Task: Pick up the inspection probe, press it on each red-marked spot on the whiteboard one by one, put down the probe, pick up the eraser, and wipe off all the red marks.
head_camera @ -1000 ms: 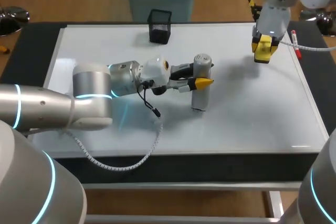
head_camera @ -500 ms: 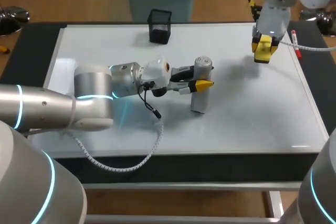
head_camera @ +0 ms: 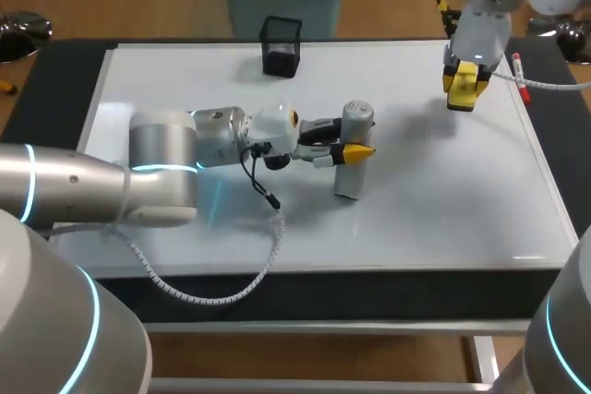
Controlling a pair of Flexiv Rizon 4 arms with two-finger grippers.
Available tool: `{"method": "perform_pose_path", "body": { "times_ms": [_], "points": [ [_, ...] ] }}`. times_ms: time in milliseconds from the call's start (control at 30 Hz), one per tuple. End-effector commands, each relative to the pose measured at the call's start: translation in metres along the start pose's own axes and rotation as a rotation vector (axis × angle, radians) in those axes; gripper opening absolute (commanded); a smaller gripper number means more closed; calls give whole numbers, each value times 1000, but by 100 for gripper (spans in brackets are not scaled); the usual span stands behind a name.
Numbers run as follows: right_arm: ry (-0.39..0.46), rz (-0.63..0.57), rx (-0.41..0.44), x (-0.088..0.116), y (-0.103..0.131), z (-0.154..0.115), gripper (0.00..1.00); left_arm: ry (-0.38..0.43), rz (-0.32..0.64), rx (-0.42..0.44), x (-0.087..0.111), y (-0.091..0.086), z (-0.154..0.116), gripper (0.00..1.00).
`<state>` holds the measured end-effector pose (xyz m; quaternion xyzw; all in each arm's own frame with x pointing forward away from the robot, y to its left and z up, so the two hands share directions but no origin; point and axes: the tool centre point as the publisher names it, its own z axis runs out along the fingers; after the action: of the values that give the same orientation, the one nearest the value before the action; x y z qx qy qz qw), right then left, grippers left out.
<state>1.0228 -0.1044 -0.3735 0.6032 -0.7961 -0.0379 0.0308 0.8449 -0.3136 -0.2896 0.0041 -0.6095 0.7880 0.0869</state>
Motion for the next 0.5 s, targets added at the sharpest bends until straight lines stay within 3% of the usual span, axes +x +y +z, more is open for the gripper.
{"method": "perform_pose_path", "body": {
  "times_ms": [33, 500],
  "points": [
    [2, -2, 2, 1, 0, -1, 0, -3, -1, -10, 2, -3, 0, 0],
    [2, -2, 2, 1, 0, -1, 0, 10, 2, -11, 2, -2, 1, 0]
  ]
}}
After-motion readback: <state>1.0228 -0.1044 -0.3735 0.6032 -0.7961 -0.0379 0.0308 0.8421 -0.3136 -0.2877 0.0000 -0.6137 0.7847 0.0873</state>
